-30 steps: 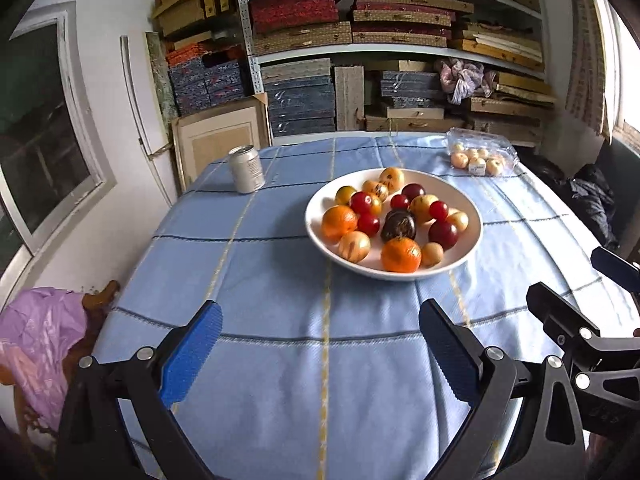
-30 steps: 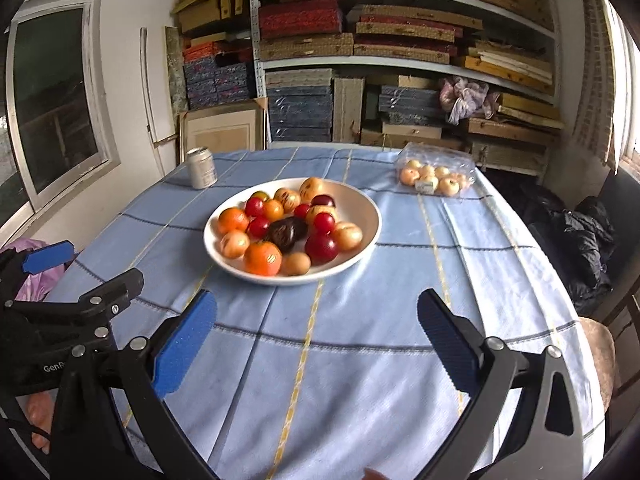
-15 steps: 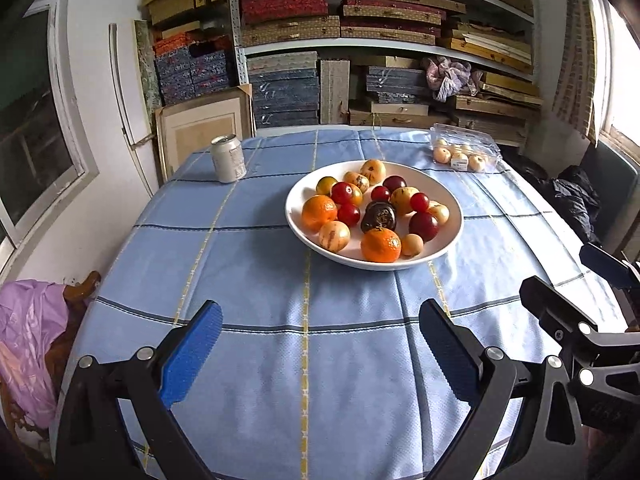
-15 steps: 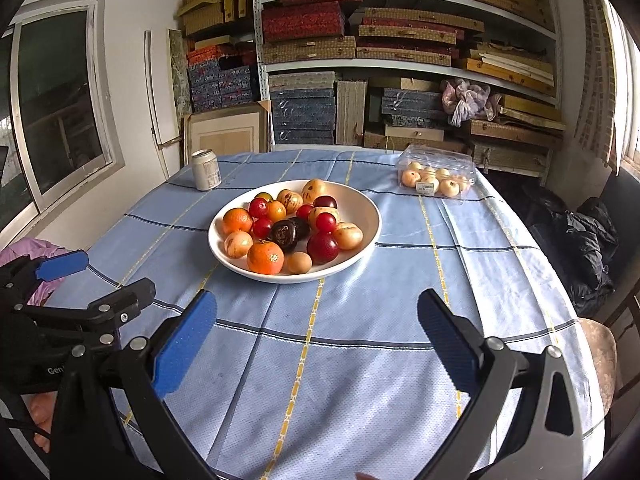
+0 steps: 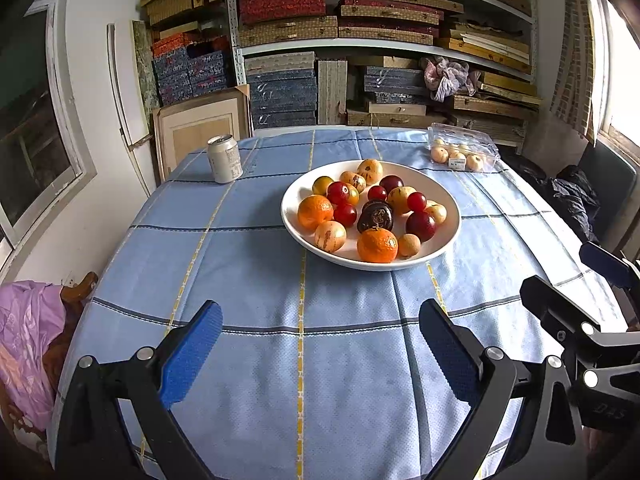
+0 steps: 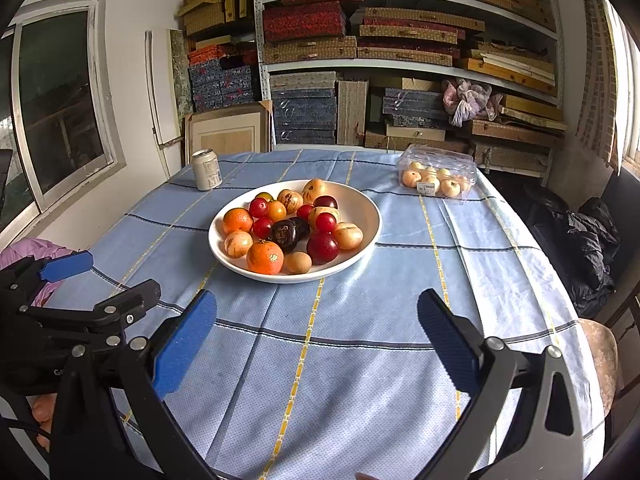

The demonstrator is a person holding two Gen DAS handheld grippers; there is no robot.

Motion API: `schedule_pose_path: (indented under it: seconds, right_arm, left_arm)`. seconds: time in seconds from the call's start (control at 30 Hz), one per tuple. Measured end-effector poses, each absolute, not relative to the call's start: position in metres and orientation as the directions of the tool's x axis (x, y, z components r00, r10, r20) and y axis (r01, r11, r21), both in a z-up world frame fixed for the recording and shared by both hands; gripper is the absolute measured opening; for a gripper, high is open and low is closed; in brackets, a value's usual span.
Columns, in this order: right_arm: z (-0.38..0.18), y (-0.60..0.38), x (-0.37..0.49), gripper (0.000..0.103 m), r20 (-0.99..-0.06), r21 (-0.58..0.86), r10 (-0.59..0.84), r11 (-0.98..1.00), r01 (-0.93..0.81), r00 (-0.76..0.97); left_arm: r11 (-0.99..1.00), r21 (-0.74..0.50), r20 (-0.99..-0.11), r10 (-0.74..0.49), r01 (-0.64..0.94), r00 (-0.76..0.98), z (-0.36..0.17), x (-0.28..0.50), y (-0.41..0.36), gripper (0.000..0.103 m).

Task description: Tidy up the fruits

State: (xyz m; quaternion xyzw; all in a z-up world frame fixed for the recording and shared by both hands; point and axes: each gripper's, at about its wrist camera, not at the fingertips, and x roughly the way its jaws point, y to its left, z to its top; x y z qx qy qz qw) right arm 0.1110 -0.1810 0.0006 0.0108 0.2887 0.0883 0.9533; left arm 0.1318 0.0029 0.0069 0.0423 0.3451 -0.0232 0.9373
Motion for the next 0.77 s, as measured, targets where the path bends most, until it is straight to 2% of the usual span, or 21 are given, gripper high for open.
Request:
schedule_pose_path:
  seconds: [0.4, 0.77]
  right_arm:
    - [0.0027, -0.1812, 0.1108, 0.098, -0.548, 0.082, 0.184, 0.983, -0.167, 0.816]
    - [0.0056, -0.1825, 0.1114, 0.098, -0.546, 0.080, 0.181, 0.983, -0.164, 0.818]
  left_arm:
    - [0.994, 0.077, -0.609, -0.012, 0.074, 0.793, 0.0089, 0.1266, -0.0001, 0.099]
    - [0.994, 0.055, -0.638, -0.034, 0.090, 0.769, 0.0044, 0.1281, -0.0001, 0.099]
